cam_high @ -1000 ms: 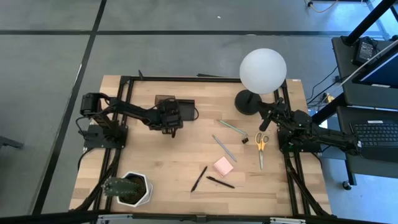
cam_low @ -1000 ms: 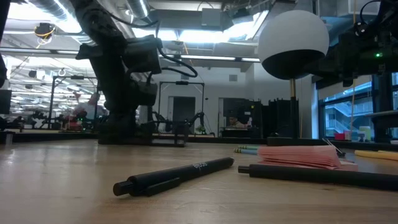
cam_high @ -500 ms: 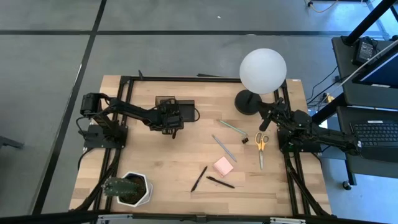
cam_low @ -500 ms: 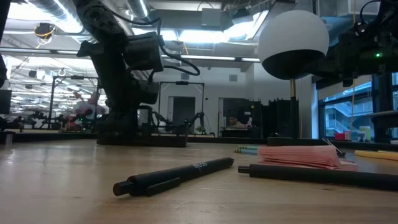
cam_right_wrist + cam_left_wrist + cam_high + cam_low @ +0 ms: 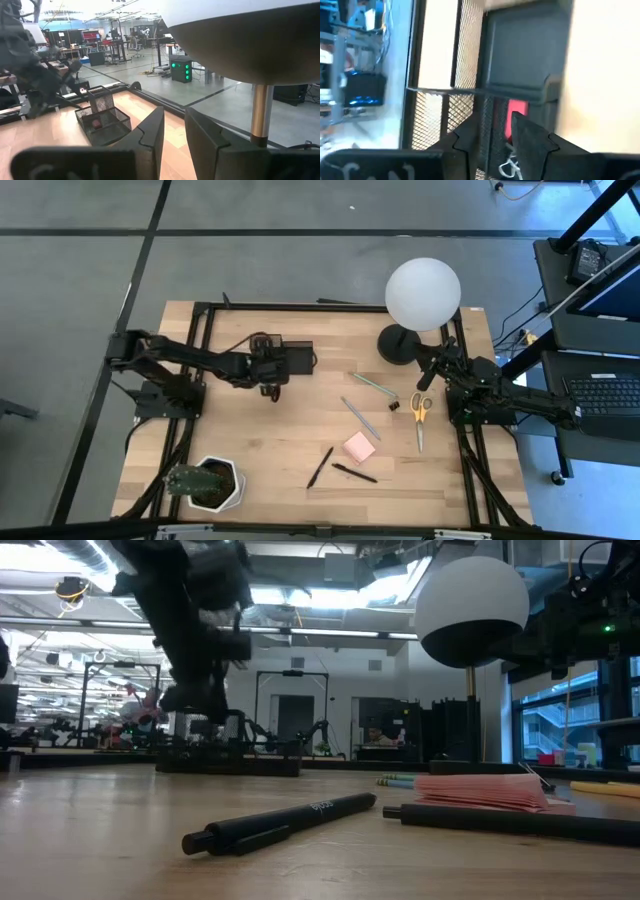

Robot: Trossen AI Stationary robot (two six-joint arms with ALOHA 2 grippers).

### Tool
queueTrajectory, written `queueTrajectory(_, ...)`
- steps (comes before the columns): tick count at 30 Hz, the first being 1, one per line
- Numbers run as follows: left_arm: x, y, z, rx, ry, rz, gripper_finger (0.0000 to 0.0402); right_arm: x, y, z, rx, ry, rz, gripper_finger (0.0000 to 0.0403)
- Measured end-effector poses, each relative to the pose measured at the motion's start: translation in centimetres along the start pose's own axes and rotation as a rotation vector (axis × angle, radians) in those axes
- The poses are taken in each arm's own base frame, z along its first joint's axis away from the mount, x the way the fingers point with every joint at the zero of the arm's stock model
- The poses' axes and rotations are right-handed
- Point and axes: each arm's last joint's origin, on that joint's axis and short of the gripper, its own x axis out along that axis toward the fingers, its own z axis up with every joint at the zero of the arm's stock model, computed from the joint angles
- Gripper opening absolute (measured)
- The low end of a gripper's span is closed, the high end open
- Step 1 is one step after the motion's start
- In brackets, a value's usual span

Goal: Pick and place office supplies into organizer
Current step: Put the left black pen into the desk organizer

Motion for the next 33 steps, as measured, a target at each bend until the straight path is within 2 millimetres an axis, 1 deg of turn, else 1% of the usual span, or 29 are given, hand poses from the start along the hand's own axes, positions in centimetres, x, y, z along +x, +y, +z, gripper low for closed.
queueTrajectory(3, -1.8, -0.1, 0.8, -0.079, -0.138, -0.104, 0.0102, 0.0, 0.0, 0.0, -0.001, 0.000, 0.000, 0.0081)
queueTrajectory(6, -3.9, -0.6, 2.3, -0.145, -0.345, -0.290, 0.0101, 0.0, 0.0, 0.0, -0.002, 0.000, 0.000, 0.0081)
queueTrajectory(8, -5.3, -1.2, 3.2, -0.151, -0.483, -0.430, 0.0100, 0.0, 0.0, 0.0, -0.001, 0.000, 0.000, 0.0081)
queueTrajectory(10, -6.5, -2.0, 4.0, -0.118, -0.605, -0.536, 0.0099, 0.0, 0.0, 0.0, 0.000, 0.000, 0.000, 0.0081)
queueTrajectory(13, -7.7, -4.0, 4.7, -0.028, -0.712, -0.561, 0.0104, 0.0, 0.0, 0.0, 0.000, 0.000, 0.000, 0.0081)
queueTrajectory(16, -8.2, -6.3, 5.2, 0.042, -0.768, -0.558, 0.0114, 0.0, 0.0, 0.0, 0.001, 0.000, 0.000, 0.0081)
queueTrajectory(19, -8.0, -8.6, 5.6, 0.058, -0.804, -0.588, 0.0126, 0.0, 0.0, 0.0, 0.001, 0.000, 0.000, 0.0081)
queueTrajectory(24, -7.7, -11.8, 6.0, -0.038, -0.814, -0.677, 0.0154, 0.0, 0.0, 0.0, 0.003, 0.000, 0.000, 0.0081)
queueTrajectory(27, -8.4, -13.6, 6.7, -0.020, -0.786, -0.716, 0.0169, 0.0, 0.0, 0.0, 0.023, 0.000, 0.000, 0.0081)
queueTrajectory(30, -9.2, -15.2, 7.9, 0.015, -0.692, -0.746, 0.0178, 0.0, 0.0, 0.0, 0.040, 0.000, 0.000, 0.0081)
queueTrajectory(33, -9.0, -16.4, 9.2, 0.027, -0.533, -0.710, 0.0183, 0.0, 0.0, 0.0, 0.063, 0.000, 0.001, 0.0081)
